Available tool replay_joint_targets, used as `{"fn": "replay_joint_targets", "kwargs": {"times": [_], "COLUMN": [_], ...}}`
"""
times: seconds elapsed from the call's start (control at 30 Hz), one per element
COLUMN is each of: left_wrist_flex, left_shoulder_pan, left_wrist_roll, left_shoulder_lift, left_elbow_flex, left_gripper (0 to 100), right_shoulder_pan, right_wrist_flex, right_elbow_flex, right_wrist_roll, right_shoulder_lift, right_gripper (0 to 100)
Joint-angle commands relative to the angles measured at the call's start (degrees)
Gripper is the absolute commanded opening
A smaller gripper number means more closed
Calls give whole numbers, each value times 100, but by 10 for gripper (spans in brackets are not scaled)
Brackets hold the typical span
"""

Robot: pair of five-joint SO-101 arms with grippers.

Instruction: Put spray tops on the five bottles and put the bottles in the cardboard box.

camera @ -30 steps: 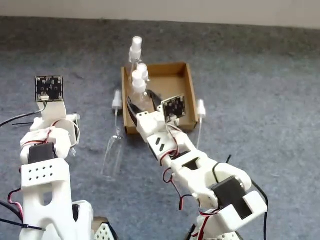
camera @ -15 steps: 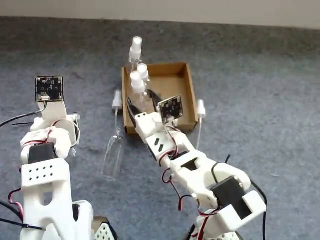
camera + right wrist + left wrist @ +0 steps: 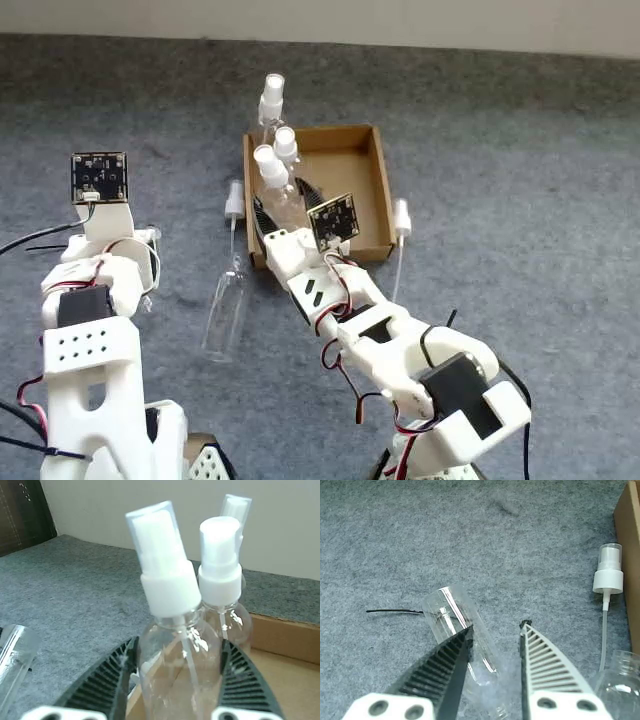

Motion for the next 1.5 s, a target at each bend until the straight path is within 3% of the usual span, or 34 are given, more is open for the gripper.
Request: {"fn": "replay_joint_targets", "kwargs": {"times": [0.0, 0.17, 0.37, 0.73, 1.1, 1.3, 1.47], "left_wrist_flex": [-114, -114, -114, -114, -35, 519, 1240], "left_shoulder_pan": [-75, -75, -75, -75, 84, 567, 251], "left_wrist_roll": [70, 70, 70, 70, -44, -44, -44], "left_shoulder_lift": [-57, -57, -57, -57, 4, 145, 1095], "left_elbow_flex": [-31, -40, -40, -40, -567, -998, -1965], "left_gripper": [154, 154, 154, 154, 154, 155, 155], "right_shoulder_pan": [-66, -66, -75, -66, -40, -40, -286], "right_wrist_flex": [-110, -110, -101, 84, 3451, 6035, 8374], "right_elbow_flex": [-268, -268, -268, -268, -321, -347, -760], "right_wrist_roll": [70, 70, 70, 79, 88, 97, 70], "right_shoulder_lift": [-66, -66, -66, -338, -2791, -4629, -5807], "right_gripper": [182, 185, 289, 289, 289, 289, 289]}}
